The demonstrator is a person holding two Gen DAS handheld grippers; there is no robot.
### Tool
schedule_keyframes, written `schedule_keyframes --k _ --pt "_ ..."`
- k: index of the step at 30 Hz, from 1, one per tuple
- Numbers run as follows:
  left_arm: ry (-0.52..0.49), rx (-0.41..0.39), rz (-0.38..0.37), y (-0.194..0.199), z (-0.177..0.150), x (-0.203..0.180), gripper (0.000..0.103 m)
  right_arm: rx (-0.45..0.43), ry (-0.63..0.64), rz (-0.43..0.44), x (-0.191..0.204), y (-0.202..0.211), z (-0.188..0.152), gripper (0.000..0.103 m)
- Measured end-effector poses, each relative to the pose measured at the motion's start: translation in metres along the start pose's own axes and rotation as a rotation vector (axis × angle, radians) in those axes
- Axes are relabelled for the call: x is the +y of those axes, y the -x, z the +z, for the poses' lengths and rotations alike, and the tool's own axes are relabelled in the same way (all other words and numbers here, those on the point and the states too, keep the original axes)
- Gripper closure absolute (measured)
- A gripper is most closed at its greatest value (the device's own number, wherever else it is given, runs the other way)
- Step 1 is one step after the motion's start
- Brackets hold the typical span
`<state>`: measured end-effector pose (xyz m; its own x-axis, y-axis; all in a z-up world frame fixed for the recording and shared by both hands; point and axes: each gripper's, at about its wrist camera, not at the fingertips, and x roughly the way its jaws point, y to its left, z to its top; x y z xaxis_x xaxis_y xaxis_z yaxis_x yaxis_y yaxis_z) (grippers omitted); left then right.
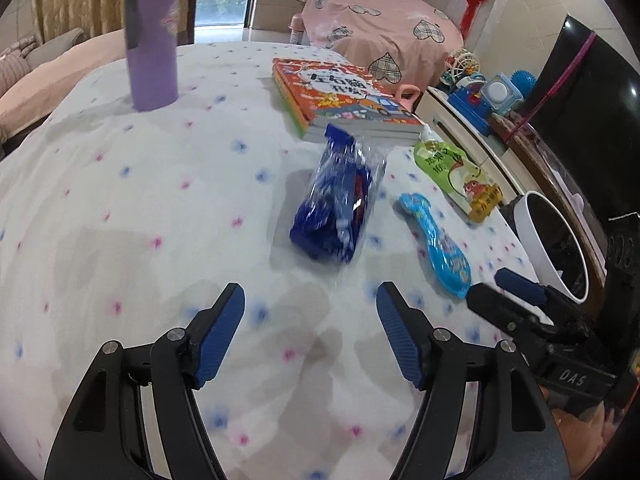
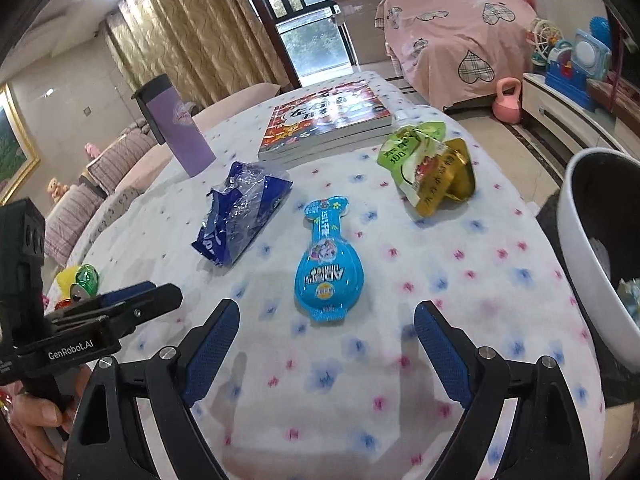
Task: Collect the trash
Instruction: 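Move both open tools back toward the blue bag and blue lollipop, then grasp the blue plastic bag with the left tool while the right tool grasps the blue lollipop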
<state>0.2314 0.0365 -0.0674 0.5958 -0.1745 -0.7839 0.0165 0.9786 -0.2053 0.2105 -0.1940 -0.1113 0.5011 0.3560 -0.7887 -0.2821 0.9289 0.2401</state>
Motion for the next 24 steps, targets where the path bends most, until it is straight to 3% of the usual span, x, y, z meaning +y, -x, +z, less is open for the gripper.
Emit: schedule_keyframes --k 10,12,14,15,21,22,24 --pt "-0.021 0.002 0.017 -0.036 0.037 -0.005 0.028 0.052 0.056 -0.027 0.003 -0.027 0.02 0.027" --pt "-0.032 0.0 0.035 -0.042 0.039 -0.008 0.029 0.067 0.071 -0.031 0.004 -0.034 0.02 0.034" --pt "-0.042 0.013 0.027 -0.048 0.039 -0.01 0.049 0.068 0.095 -0.054 0.008 -0.037 0.018 0.041" --pt "-0.042 0.024 0.016 -0.051 0.039 -0.011 0.055 0.066 0.102 -0.063 0.009 -0.037 0.018 0.056" --pt "-0.053 0.011 -0.003 -0.039 0.031 -0.015 0.073 0.054 0.083 -0.048 0.003 -0.029 0.015 0.057" --pt "-0.052 0.012 -0.012 -0.035 0.028 -0.016 0.082 0.05 0.072 -0.042 0.002 -0.025 0.013 0.057" --pt "-0.048 0.02 -0.029 -0.03 0.021 -0.019 0.084 0.043 0.057 -0.028 -0.001 -0.019 0.01 0.058"
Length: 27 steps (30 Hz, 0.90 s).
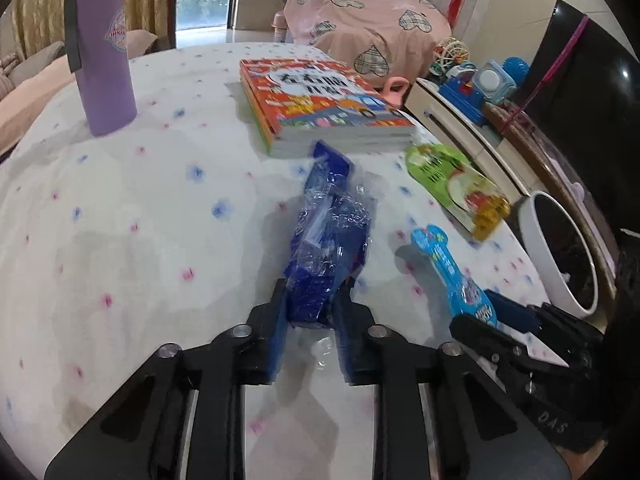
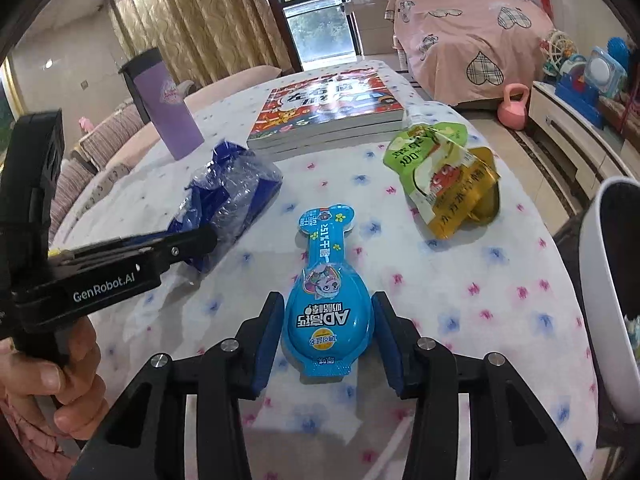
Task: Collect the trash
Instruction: 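Grasp the blue plastic bag with the left tool while the right tool grasps the blue lollipop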
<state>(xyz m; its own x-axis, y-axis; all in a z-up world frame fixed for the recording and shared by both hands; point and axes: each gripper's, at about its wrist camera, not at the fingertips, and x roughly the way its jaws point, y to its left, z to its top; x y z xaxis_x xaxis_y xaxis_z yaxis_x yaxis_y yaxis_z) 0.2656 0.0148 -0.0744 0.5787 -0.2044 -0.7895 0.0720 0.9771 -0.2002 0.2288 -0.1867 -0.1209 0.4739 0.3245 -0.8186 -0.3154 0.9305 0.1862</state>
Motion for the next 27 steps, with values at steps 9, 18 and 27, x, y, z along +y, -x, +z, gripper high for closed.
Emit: schedule_keyframes --k 9,18,27 --pt "-0.007 -0.014 -0.067 0.032 -0.032 -0.028 0.084 -0.046 -0.056 0.041 -0.011 0.039 -0.018 0.058" --pt "-0.077 -0.027 -0.105 0.053 -0.046 -0.07 0.084 -0.11 -0.114 0.038 -0.03 0.082 -0.037 0.057" --pt "-0.145 -0.036 -0.135 0.063 -0.051 -0.109 0.084 -0.158 -0.17 0.012 -0.054 0.111 -0.055 0.057"
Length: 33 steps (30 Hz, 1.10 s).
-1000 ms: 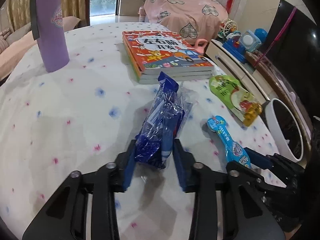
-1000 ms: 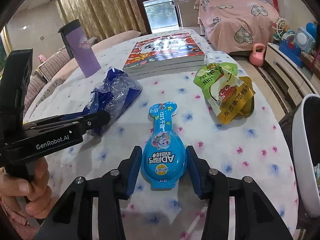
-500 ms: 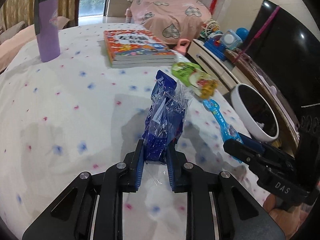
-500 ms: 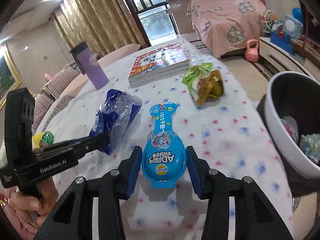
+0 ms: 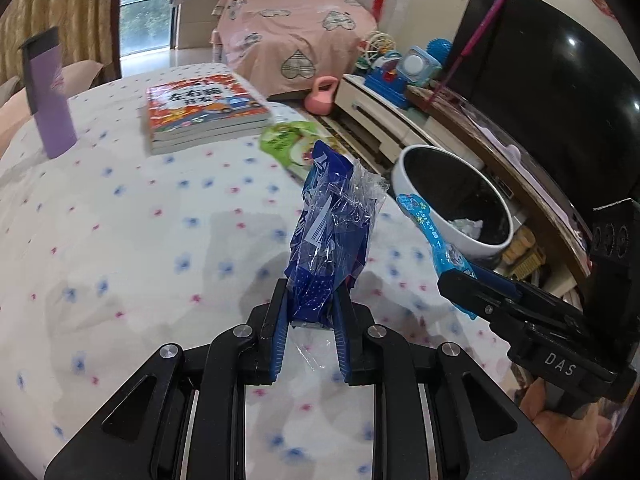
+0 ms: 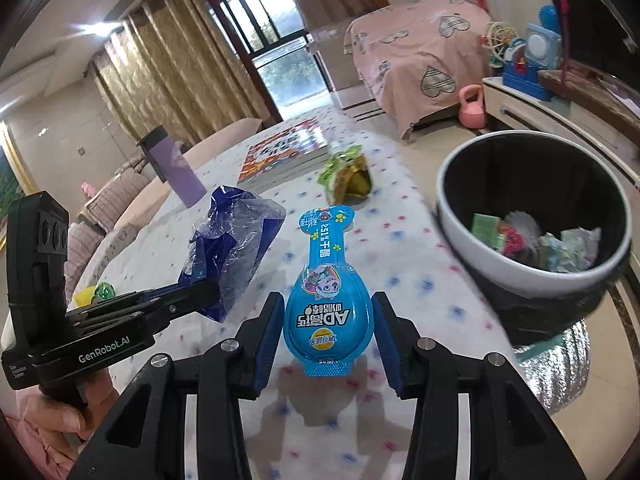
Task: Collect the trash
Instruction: 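Grasp the blue plastic bag with the left tool while the right tool grasps the blue lollipop, then carry blue bag and lollipop over the bin and release both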
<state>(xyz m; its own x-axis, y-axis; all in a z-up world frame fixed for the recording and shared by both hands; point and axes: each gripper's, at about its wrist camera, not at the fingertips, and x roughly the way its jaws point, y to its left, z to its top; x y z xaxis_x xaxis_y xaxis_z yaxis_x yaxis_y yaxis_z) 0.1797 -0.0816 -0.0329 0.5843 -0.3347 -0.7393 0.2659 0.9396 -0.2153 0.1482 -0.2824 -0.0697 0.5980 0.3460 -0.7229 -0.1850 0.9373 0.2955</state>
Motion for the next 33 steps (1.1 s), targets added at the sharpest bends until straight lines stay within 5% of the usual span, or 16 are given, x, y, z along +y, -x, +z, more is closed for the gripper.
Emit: schedule_keyframes --k 33 --pt "-0.173 0.027 -0.086 -0.026 0.031 -0.099 0.084 -0.135 -0.152 -0.109 -0.093 0.065 0.005 0.057"
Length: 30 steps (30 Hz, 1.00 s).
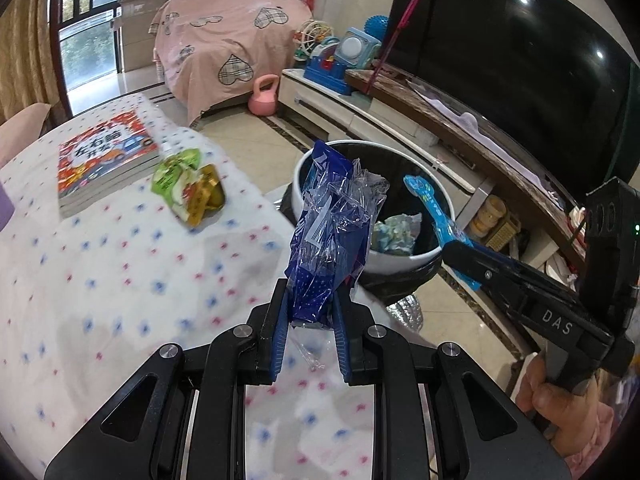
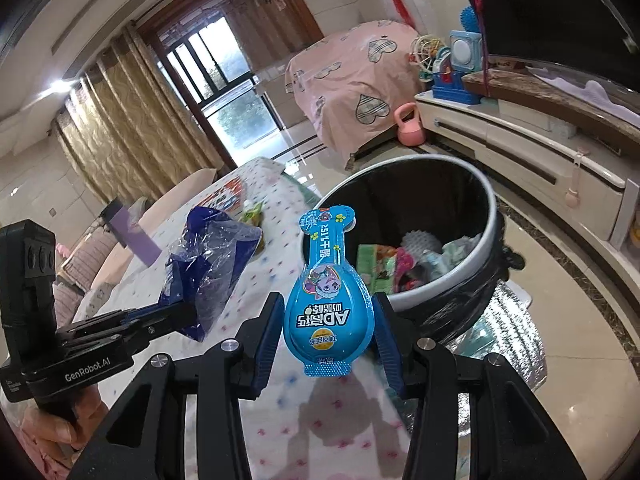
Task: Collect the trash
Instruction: 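Carry blue bag and lollipop over the bin and release both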
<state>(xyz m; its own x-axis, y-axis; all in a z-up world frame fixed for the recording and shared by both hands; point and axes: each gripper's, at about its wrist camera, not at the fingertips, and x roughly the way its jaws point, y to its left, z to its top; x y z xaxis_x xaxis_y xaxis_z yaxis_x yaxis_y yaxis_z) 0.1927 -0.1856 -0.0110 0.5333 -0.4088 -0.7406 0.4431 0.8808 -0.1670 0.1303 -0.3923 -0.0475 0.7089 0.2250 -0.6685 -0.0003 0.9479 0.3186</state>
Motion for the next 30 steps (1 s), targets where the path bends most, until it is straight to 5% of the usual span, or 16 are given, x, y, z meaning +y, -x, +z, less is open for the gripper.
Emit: schedule_keyframes --k 30 --pt "-0.066 0.061 0.0 -0.066 0.063 -0.037 0.084 -0.002 -0.031 -0.074 -0.042 -0.023 0.052 0.057"
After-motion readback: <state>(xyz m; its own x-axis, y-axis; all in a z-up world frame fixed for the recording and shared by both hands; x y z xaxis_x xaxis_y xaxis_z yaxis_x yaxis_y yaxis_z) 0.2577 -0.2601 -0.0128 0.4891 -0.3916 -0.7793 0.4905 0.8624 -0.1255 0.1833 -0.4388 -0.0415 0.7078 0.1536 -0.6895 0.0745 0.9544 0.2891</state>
